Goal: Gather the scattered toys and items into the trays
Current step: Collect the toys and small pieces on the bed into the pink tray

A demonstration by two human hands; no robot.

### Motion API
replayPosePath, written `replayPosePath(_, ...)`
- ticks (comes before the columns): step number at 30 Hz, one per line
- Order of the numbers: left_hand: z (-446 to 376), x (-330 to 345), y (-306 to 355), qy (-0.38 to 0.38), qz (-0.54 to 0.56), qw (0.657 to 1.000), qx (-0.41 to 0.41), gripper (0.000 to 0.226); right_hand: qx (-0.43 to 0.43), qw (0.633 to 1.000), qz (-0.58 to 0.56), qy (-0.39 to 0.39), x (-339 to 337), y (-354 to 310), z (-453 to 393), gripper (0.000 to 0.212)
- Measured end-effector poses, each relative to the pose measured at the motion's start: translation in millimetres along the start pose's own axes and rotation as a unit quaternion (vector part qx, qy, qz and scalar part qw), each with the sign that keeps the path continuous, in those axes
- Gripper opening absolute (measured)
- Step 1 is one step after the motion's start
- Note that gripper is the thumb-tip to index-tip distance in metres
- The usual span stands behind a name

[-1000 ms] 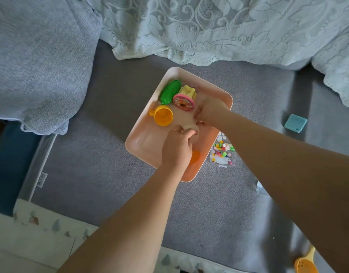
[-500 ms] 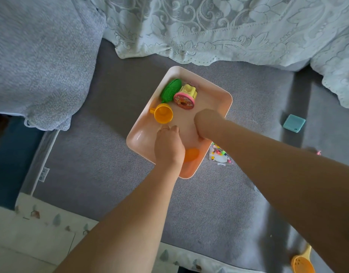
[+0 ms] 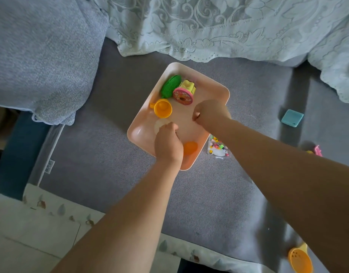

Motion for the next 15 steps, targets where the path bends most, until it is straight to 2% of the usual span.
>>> replayPosePath(4, 10, 3, 22, 0.003, 0.049, 0.999, 0.022, 0.014, 0.047, 0.987, -0.140, 0.055, -15, 38, 20, 0.021)
replayPosePath(9, 28, 18, 62, -0.007, 0.088, 0.994, 0.062, 0.008, 0.115, 0.941, -0.295, 0.118, -6, 86, 61, 0.015)
replayPosePath(12, 42, 33, 77, -0.022, 0.081, 0.994, 0.075, 0.011, 0.126, 0.949, -0.274, 0.089, 18, 101, 73, 0.015)
replayPosePath(15, 55, 51, 82, -0.044, 0.072, 0.995, 0.060, 0.016, 0.095, 0.964, -0.246, 0.040, 42, 101, 77, 0.016)
Point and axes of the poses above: each hand's wrist, its own z-axis away from the middle knuckle, its own x-axis out of the palm, y = z × x, the point moved 9 cm from there along -z, towards the middle knuckle, and after that the axes turned 13 degrees about z, right-handed, at the moved point
